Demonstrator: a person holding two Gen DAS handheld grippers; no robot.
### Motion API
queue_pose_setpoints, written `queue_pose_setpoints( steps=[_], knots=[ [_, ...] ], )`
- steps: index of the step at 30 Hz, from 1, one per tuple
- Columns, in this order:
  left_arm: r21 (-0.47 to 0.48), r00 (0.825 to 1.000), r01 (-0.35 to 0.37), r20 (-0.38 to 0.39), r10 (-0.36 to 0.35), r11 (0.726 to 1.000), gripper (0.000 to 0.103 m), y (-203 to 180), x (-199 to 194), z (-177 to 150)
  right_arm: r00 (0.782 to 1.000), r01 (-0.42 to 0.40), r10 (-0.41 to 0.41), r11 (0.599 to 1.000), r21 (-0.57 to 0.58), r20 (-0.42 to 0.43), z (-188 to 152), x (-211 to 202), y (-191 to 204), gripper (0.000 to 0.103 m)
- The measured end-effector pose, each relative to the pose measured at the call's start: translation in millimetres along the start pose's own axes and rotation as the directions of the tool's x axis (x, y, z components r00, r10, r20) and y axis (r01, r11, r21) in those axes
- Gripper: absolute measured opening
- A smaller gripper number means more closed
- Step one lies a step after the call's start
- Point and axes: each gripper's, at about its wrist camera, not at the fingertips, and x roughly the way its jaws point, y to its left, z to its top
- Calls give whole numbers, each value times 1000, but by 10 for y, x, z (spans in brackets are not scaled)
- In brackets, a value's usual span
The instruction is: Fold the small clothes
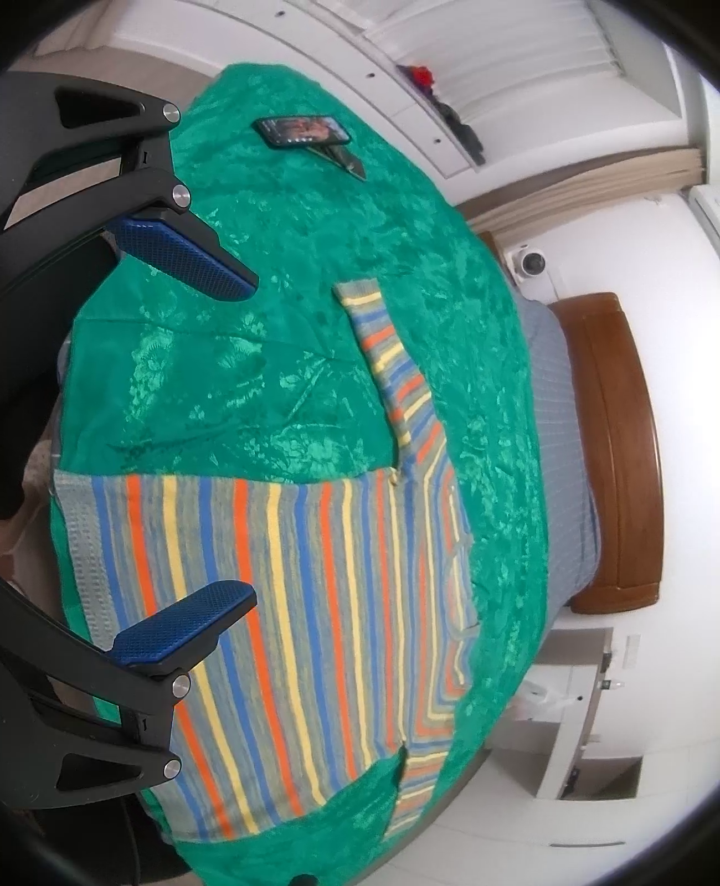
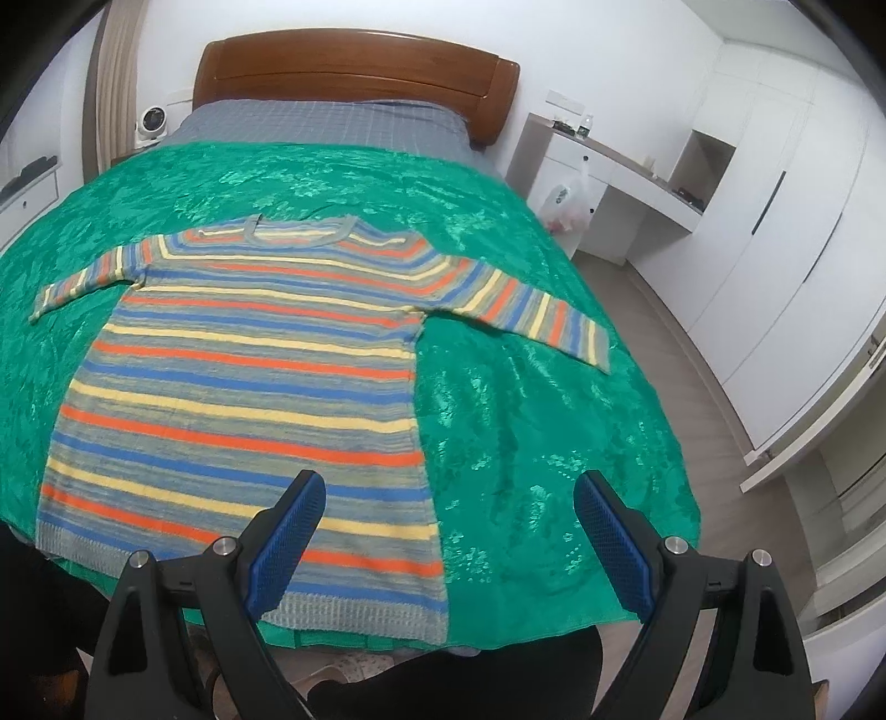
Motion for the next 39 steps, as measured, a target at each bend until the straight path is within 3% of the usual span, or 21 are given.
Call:
queue_pose_setpoints(
  steps=[19, 24, 28, 32, 34, 36, 39],
  knots=[
    [37, 997, -55, -52, 57, 998, 101, -22, 71, -30, 999, -32, 32, 999, 5, -17, -45, 13, 27, 91],
    [22, 996, -47, -76, 48, 999, 101, 8, 117, -56, 984, -176, 177, 984, 25, -15, -55, 115, 28, 91],
    [32, 996, -56, -73, 59, 998, 101, 28, 107, -47, 943, -332, 330, 940, 72, 35, 61, 384, -279, 90],
    [37, 995, -77, -66, 80, 996, 101, 58, 93, -48, 918, -390, 363, 901, 190, 162, 350, 837, -1077, 90],
    [33, 993, -88, -74, 90, 996, 101, 79, 104, -46, 922, -386, 351, 873, 299, 165, 482, 1195, -1546, 90],
    [29, 992, -92, -83, 94, 995, 101, 94, 124, -42, 915, -401, 373, 797, 452, 154, 569, 1649, -2067, 89],
    [36, 989, -105, -101, 108, 994, 101, 77, 159, -36, 886, -416, 442, 622, 664, 140, 570, 2305, -2686, 71]
  ],
)
